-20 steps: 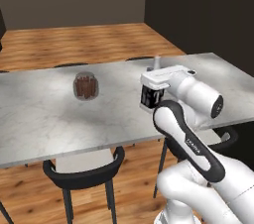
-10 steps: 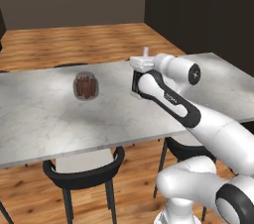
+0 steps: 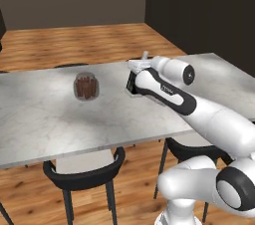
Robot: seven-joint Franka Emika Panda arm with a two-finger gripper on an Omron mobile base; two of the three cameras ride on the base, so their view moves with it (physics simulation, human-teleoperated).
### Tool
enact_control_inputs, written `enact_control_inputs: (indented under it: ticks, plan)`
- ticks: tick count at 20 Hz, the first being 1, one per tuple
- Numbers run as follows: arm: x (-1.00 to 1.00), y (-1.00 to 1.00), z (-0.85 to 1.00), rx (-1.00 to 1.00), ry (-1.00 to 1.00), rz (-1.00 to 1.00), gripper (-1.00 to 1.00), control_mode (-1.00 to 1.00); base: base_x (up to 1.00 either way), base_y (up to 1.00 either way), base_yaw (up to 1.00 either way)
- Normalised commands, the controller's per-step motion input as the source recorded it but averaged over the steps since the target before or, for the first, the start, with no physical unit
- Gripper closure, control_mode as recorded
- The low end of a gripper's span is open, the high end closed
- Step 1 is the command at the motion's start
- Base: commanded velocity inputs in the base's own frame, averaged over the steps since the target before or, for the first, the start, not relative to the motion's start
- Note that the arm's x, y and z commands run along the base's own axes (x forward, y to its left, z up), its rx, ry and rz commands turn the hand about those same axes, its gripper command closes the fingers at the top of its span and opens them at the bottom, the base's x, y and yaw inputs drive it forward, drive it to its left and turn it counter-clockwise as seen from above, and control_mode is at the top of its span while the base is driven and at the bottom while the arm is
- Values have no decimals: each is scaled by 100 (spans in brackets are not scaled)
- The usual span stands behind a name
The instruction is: Open the cabinet directly in front. Then move the liquor and the mug to the dining counter with the jar on it.
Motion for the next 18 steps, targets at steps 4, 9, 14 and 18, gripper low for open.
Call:
enact_control_inputs:
  ticks: [4,9,14,18]
  plan:
    - [-3,0,-56,0,-20,4,100,-100,0,0,0]
    - [0,4,-16,-1,-10,3,100,-100,0,0,0]
    - [0,3,0,-2,0,0,100,-100,0,0,0]
    - [0,5,0,-22,14,-15,100,-100,0,0,0]
